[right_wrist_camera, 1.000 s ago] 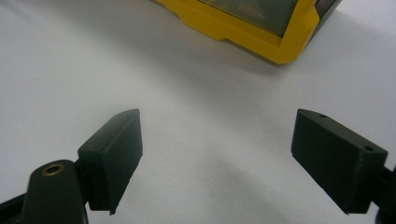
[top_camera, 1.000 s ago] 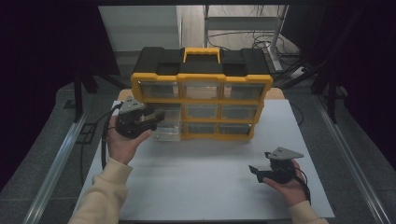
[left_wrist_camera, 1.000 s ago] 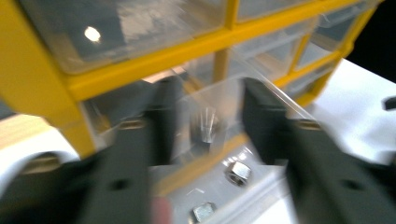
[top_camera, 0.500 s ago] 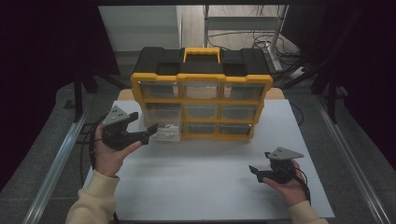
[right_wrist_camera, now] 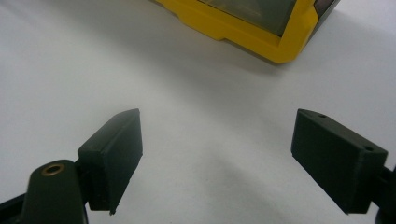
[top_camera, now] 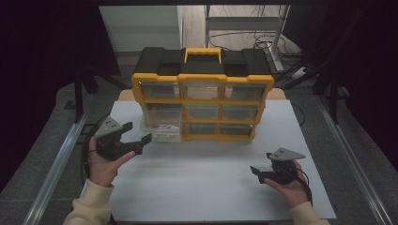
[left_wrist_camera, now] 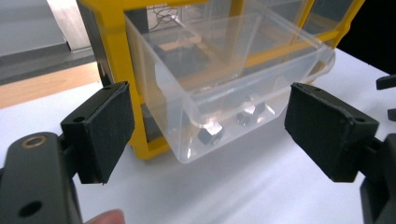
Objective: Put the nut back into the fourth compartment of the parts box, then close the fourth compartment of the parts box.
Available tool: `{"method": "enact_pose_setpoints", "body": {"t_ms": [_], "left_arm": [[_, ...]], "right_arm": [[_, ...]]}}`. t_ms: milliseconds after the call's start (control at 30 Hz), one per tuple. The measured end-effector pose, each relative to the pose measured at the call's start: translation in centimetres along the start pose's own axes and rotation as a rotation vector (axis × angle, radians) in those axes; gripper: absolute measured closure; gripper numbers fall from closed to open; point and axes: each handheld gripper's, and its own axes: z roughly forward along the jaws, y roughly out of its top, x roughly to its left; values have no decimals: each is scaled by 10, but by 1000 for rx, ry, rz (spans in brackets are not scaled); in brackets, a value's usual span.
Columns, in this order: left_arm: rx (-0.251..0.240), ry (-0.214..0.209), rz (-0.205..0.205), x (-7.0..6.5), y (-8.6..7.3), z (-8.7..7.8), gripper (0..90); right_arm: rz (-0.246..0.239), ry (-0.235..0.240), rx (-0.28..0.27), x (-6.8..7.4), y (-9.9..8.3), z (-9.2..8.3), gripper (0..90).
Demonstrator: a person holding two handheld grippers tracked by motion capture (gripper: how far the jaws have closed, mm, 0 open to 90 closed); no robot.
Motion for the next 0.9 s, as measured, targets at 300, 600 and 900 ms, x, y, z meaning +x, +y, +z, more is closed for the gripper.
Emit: {"method": "enact_pose_setpoints", "body": {"t_ms": [300,600,900], "left_arm": [[40,-9,2,0,-11,3,191],[76,-19,20,-1,-19,7,206],[98,-32,31,-7,-23,13,210]], "right_arm": [[0,0,0,-1,0,0,170],[1,0,0,-1,-1,0,169],[7,-6,-8,-2,0,-2,170]]}}
